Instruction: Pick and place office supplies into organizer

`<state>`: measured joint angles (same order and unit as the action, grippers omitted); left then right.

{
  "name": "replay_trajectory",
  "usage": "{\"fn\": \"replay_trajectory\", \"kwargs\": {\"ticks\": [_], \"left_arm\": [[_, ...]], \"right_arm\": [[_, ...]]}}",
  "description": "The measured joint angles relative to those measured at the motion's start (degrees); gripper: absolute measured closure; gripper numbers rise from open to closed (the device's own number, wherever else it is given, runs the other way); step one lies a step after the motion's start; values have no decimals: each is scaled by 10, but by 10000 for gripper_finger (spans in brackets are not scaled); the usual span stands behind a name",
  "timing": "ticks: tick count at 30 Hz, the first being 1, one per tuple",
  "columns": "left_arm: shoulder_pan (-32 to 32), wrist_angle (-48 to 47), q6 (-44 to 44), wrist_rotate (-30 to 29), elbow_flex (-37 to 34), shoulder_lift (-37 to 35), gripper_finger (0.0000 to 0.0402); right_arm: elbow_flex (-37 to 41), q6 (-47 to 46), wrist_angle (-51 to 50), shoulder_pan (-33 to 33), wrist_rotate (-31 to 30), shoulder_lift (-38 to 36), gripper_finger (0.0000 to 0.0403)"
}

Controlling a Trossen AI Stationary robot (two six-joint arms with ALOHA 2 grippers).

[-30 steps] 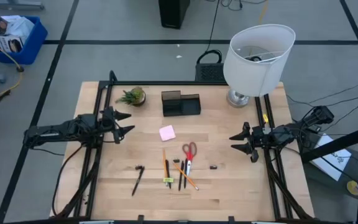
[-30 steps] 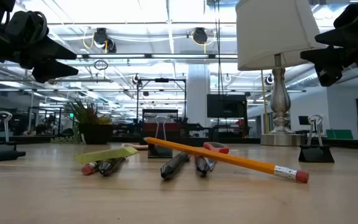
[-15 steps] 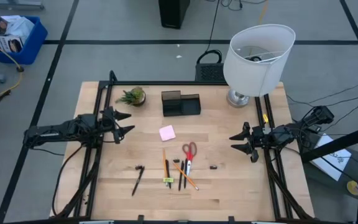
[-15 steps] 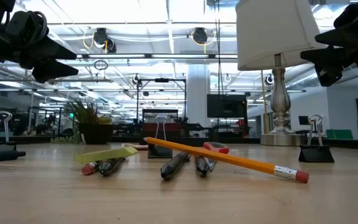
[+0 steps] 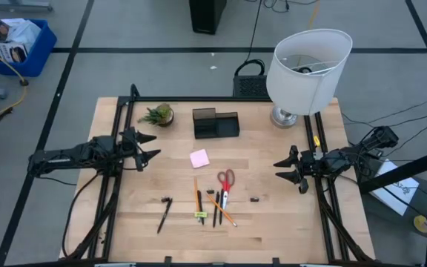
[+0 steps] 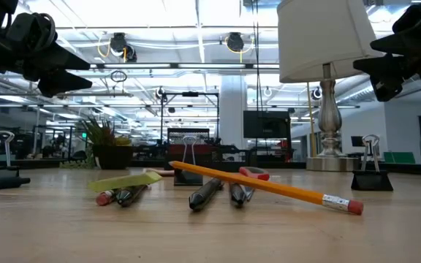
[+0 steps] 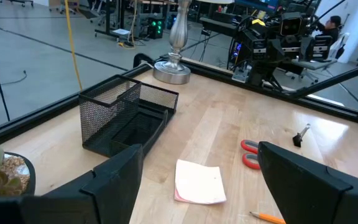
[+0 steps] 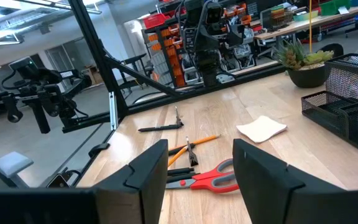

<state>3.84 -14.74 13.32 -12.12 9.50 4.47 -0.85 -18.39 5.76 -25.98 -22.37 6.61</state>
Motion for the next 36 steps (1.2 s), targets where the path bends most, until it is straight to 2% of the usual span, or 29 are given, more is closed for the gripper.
{"fn": "replay_trajectory", "kwargs": {"ticks": [9, 12, 15, 19, 22, 26, 31, 33, 36], "left_arm": [[0, 0, 0, 0, 0, 0, 80], [0, 0, 0, 0, 0, 0, 80], [0, 0, 0, 0, 0, 0, 80], [0, 0, 0, 0, 0, 0, 80], [0, 0, 0, 0, 0, 0, 80], [0, -2, -3, -8, 0, 0, 80], [0, -1, -73, -60, 0, 0, 80], [0, 0, -82, -63, 0, 0, 80], [0, 1, -80, -62, 0, 0, 80]], "right_arm": [[0, -1, 3, 0, 0, 0, 234], [0, -7, 46, 0, 0, 0, 234], [0, -113, 95, -1, 24, 0, 234], [0, -243, 236, -1, 60, 0, 234], [0, -235, 310, 2, 9, 2, 234], [0, -234, 360, 5, -51, 3, 234], [0, -329, 499, 5, -154, 10, 234], [-2, -323, 545, 5, -150, 14, 234], [-21, -324, 521, 4, -134, 30, 234]]}}
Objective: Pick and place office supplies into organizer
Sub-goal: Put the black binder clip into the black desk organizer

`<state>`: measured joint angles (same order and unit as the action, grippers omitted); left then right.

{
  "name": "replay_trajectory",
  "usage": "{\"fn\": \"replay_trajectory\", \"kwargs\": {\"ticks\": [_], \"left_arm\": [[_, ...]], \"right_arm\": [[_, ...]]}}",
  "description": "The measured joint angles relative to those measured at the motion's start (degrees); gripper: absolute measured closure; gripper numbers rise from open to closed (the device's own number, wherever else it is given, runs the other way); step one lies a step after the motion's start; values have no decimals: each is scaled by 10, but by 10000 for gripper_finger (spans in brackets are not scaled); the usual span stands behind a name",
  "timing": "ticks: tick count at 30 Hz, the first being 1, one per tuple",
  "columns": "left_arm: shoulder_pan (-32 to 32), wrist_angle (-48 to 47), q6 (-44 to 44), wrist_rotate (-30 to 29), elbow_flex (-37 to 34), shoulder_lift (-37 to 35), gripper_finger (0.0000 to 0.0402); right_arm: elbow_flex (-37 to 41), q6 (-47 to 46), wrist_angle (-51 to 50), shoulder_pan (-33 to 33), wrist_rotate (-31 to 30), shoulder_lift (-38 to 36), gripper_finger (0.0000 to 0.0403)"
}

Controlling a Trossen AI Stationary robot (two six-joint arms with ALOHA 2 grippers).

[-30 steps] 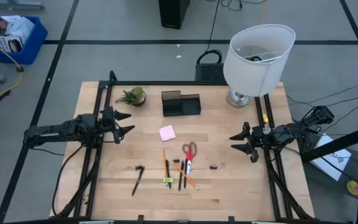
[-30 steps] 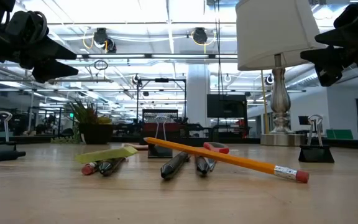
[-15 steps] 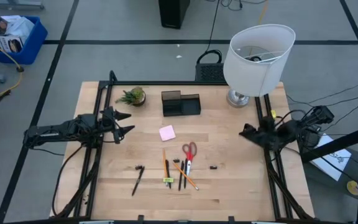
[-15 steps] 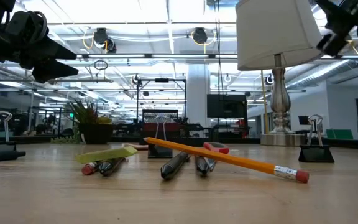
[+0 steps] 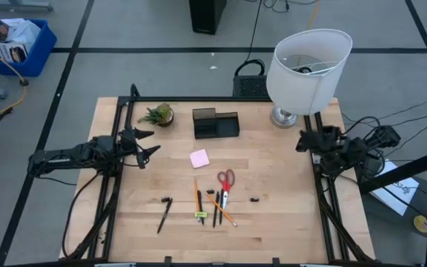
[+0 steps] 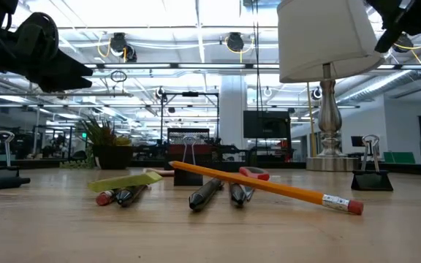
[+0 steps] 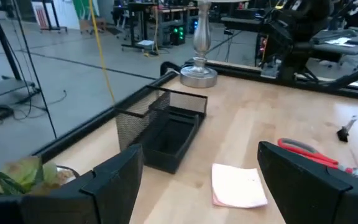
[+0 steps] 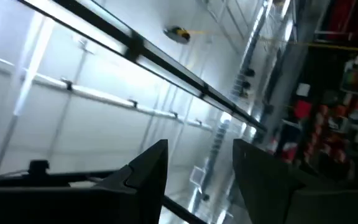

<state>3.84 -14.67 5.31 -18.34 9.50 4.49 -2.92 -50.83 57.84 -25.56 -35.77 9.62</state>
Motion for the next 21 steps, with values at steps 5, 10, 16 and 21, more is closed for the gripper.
{"fn": "replay_trajectory", "kwargs": {"ticks": [5, 10, 16, 21], "left_arm": [[0, 91, 6, -11, 0, 0, 80], [0, 268, 248, 5, 0, 0, 80], [0, 448, 384, 7, 0, 1, 80], [-2, 510, 385, 54, 0, 1, 80]], "right_arm": [[-93, -2, -145, 0, 2, 85, 234], [-183, 50, -169, 0, 26, 213, 234], [-223, 97, -130, 5, 106, 276, 234], [-277, 63, -266, -2, 180, 312, 234]]}}
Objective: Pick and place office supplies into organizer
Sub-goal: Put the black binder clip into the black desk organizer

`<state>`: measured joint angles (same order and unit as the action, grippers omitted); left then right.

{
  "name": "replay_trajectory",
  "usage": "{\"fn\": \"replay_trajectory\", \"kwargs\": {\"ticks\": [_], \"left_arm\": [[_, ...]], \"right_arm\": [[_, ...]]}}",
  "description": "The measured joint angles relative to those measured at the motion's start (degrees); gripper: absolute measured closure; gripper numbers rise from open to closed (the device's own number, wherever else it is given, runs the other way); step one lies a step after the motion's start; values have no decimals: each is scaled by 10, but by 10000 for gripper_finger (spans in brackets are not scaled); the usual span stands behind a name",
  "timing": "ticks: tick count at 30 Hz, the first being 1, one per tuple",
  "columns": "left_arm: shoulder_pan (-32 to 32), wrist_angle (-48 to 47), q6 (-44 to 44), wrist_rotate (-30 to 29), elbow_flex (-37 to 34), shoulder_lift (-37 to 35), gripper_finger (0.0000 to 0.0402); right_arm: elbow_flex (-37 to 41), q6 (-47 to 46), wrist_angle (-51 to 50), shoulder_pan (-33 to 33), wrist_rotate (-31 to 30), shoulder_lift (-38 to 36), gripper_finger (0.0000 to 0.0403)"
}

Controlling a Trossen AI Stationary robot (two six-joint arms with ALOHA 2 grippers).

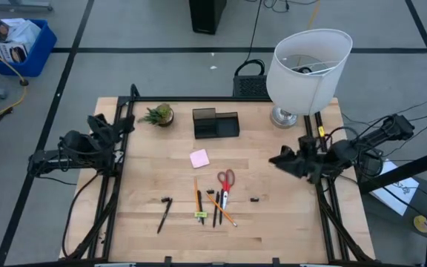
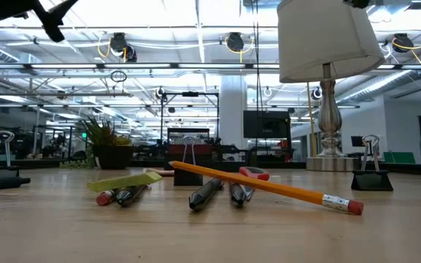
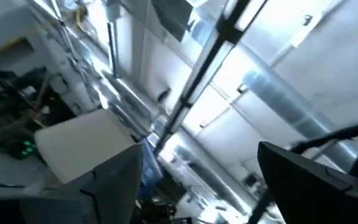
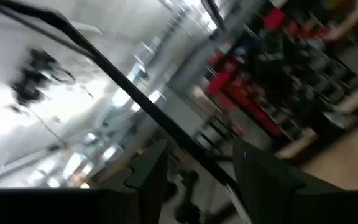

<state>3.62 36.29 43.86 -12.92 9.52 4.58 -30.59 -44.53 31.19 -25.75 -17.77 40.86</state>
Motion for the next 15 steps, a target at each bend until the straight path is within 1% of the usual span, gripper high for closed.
{"fn": "replay_trajectory", "kwargs": {"ticks": [3, 5, 7, 9, 12, 15], "left_arm": [[0, 16, 9, 14, 0, -1, 80], [0, 16, 35, 14, 0, 0, 80], [0, 14, 66, 3, 0, 0, 80], [0, 3, 73, -6, 0, 0, 80], [0, -29, 68, -6, 0, 2, 80], [0, -68, 85, -11, 0, 6, 80]], "right_arm": [[-57, 8, -100, -13, -10, 37, 234], [-97, 26, -155, -15, -34, 66, 234], [-137, 49, -200, -15, -45, 93, 234], [-171, 71, -250, -17, -44, 117, 234], [-204, 48, -333, -19, -17, 145, 234], [-223, -7, -405, -22, 42, 179, 234]]}}
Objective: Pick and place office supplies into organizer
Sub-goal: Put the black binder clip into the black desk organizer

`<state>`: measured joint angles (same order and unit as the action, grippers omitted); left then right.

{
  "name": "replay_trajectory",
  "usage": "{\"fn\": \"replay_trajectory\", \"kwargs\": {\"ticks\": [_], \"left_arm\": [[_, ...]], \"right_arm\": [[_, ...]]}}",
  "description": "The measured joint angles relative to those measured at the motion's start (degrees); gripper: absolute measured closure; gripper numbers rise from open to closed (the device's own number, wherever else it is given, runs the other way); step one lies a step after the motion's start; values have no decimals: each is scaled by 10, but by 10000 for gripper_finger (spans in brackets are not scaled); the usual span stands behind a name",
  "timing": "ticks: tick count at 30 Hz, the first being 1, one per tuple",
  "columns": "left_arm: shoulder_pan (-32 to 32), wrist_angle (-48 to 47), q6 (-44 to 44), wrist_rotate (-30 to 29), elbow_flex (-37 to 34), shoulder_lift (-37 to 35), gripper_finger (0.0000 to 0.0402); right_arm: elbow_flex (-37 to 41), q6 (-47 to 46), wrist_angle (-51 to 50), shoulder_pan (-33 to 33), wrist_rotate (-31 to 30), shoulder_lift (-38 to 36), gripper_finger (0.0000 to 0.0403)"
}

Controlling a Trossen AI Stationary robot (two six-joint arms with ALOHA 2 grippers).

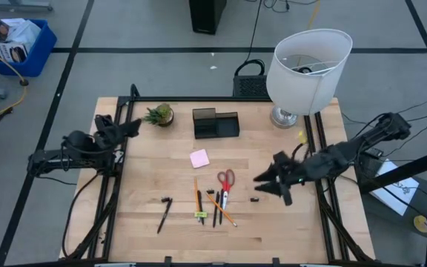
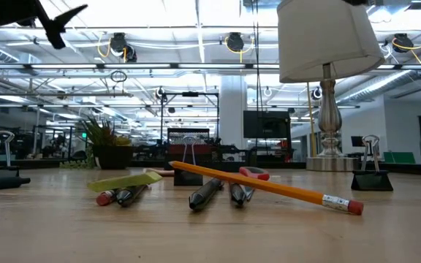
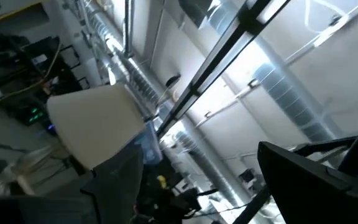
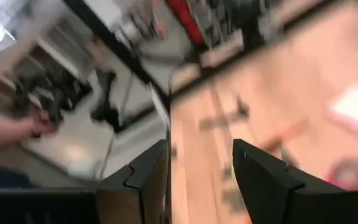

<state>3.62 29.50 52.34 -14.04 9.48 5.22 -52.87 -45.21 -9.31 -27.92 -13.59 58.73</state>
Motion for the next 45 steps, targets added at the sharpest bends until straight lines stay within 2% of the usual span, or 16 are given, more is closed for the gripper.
{"fn": "replay_trajectory", "kwargs": {"ticks": [4, 7, 10, 12, 17, 31, 37, 45], "left_arm": [[0, -31, 27, -19, 0, 9, 80], [0, -40, 39, -18, 0, 17, 80], [0, -45, 40, -12, 0, 20, 80], [0, -51, 40, -12, 0, 20, 80], [0, -59, 37, -13, 0, 20, 80], [0, -80, 37, -18, 0, 20, 80], [0, -80, 37, -18, 0, 20, 80], [0, -79, 45, -17, 0, 20, 80]], "right_arm": [[-9, -19, -43, -13, 68, 56, 234], [-39, 10, -105, -18, 102, 89, 234], [-76, 58, -220, -18, 109, 121, 234], [-91, 90, -249, -18, 109, 138, 234], [-96, 146, -244, -16, 109, 178, 234], [-95, 171, -309, 10, 103, 284, 234], [-86, 198, -306, 22, 88, 303, 234], [-46, 190, -260, 35, 108, 302, 234]]}}
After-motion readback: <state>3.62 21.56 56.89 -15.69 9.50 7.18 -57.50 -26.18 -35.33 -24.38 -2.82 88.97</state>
